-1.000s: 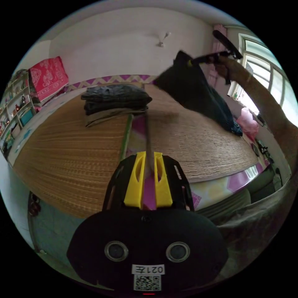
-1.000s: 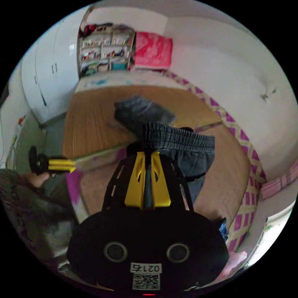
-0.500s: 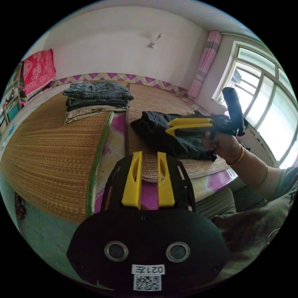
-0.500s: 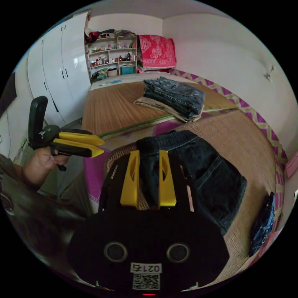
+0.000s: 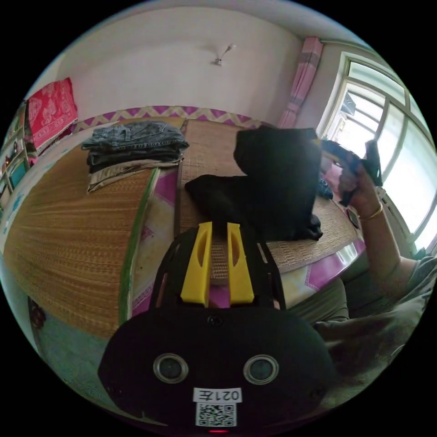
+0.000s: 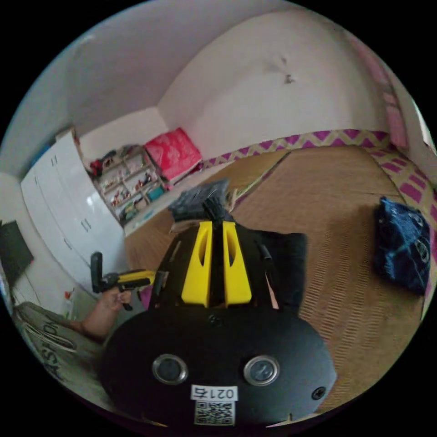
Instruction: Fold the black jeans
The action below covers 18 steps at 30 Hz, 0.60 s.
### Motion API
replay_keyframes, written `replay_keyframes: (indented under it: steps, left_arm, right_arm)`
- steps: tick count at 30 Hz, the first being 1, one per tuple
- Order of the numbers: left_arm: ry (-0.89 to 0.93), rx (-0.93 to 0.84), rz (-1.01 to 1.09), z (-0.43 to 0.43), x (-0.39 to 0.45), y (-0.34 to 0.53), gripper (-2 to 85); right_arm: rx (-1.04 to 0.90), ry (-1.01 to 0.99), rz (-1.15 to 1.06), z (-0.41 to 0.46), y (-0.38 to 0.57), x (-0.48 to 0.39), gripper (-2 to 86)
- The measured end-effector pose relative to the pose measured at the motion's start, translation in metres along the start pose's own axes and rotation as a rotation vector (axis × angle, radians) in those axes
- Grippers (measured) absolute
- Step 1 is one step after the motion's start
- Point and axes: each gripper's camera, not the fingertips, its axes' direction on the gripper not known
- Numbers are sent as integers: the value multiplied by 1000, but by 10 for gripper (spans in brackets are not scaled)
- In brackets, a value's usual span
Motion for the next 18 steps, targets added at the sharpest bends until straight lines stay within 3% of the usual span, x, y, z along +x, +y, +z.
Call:
replay_keyframes:
  steps: [4, 6, 10, 13, 15, 18]
  left_arm:
    - [27, -23, 51, 28, 22, -19, 53]
    - [49, -40, 81, 49, 38, -30, 53]
    - [71, -67, 146, 80, 63, -45, 56]
    - [110, -89, 201, 101, 79, -54, 56]
    - [88, -101, 249, 111, 88, -60, 57]
    - [109, -88, 311, 114, 94, -65, 63]
  right_arm:
    - [170, 65, 175, -130, 0, 84, 43]
    - [208, 194, 301, -190, 21, 137, 44]
    - [149, 266, 514, -220, 74, 232, 44]
    - [124, 140, 734, -217, 126, 303, 46]
    - [222, 5, 738, -230, 137, 312, 50]
    - [232, 117, 670, -250, 124, 289, 54]
